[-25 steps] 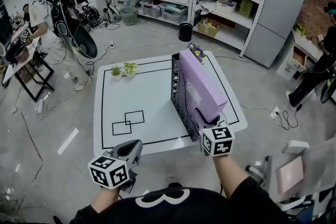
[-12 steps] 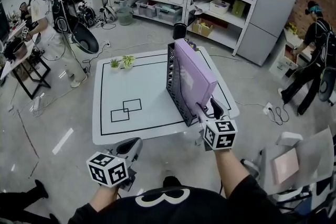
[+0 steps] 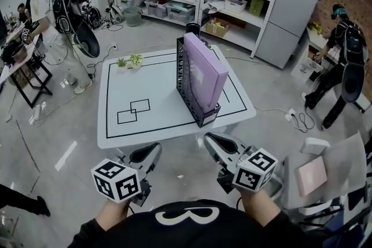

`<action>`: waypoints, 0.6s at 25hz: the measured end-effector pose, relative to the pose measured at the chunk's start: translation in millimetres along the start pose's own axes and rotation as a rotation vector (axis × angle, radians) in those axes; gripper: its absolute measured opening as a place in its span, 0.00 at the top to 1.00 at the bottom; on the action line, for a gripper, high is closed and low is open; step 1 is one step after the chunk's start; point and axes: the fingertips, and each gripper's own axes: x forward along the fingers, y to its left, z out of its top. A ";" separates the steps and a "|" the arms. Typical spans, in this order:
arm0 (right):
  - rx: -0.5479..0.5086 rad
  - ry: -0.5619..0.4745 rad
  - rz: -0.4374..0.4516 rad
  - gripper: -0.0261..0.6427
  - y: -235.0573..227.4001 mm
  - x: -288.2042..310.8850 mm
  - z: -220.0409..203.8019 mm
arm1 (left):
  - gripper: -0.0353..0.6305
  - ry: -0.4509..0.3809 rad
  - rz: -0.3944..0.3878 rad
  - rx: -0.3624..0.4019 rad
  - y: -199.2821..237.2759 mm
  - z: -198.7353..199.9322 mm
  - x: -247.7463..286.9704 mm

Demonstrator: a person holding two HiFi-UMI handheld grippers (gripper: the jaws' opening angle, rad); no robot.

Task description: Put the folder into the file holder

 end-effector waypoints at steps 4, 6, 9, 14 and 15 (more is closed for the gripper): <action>-0.020 0.012 0.064 0.95 8.3 -12.0 12.7 | 0.94 -0.037 -0.017 0.019 -29.1 21.3 5.8; -0.023 0.016 0.084 0.95 7.1 -18.0 19.0 | 0.94 -0.055 -0.024 0.024 -41.1 31.0 9.9; -0.032 0.018 0.095 0.96 1.2 -27.0 24.5 | 0.94 -0.074 -0.033 0.032 -55.3 39.0 17.6; -0.043 0.033 0.123 0.96 -1.3 -35.9 20.1 | 0.94 -0.076 -0.028 0.033 -66.6 36.5 30.1; -0.037 0.036 0.129 0.96 -2.0 -35.4 19.1 | 0.94 -0.076 -0.027 0.035 -67.2 36.6 31.9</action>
